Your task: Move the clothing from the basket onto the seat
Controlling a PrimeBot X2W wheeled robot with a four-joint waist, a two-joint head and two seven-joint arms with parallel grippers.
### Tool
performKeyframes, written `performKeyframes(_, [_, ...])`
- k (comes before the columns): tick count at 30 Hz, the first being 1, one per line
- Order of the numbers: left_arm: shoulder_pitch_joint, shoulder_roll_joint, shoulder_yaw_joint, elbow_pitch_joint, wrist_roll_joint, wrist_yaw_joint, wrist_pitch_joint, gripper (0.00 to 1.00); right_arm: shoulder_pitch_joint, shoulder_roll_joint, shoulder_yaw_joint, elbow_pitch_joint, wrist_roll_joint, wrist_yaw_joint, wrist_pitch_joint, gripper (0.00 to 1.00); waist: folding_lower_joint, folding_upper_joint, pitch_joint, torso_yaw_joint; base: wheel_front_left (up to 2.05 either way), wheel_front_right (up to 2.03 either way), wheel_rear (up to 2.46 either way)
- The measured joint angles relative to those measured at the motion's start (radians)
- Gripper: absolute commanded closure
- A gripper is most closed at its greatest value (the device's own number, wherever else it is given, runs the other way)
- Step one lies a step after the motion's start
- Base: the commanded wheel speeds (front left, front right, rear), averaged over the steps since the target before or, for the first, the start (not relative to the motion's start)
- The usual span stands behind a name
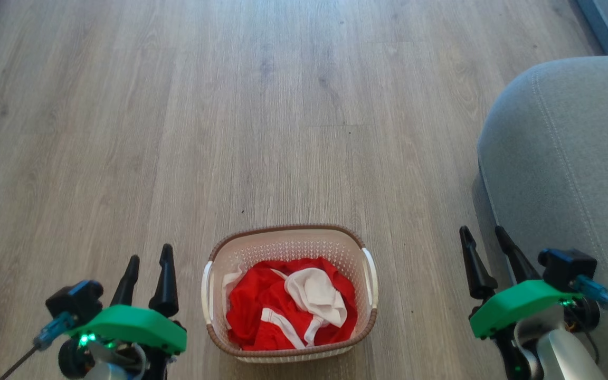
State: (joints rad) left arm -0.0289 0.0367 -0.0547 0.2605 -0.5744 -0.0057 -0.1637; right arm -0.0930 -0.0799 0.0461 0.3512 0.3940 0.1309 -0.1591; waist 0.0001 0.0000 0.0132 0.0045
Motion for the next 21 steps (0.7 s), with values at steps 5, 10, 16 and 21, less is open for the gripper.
performKeyframes(5, [0.001,0.0,-0.006,-0.005,0.069,0.01,-0.014,0.0,-0.001,-0.007,0.01,0.003,-0.058,0.0,-0.014,0.0,0.0,0.0,0.001,0.0,0.0,0.0,0.0])
performKeyframes(10, [0.001,0.0,-0.01,-0.011,0.129,0.019,-0.024,0.0,-0.002,-0.008,0.016,0.003,-0.116,0.0,-0.028,0.0,-0.0001,0.0,0.001,0.0,0.0,0.0,0.0])
performKeyframes(16, [0.001,0.001,-0.011,-0.016,0.192,0.023,-0.046,0.0,-0.006,-0.009,0.024,0.004,-0.188,0.0,-0.046,0.0,0.0,0.0,0.005,-0.001,0.0,0.0,0.0])
performKeyframes(21, [0.001,0.001,-0.012,-0.017,0.26,0.028,-0.061,0.0,-0.023,-0.015,0.025,0.002,-0.258,0.0,-0.063,0.0,0.0,0.0,0.009,-0.004,0.0,0.0,0.0])
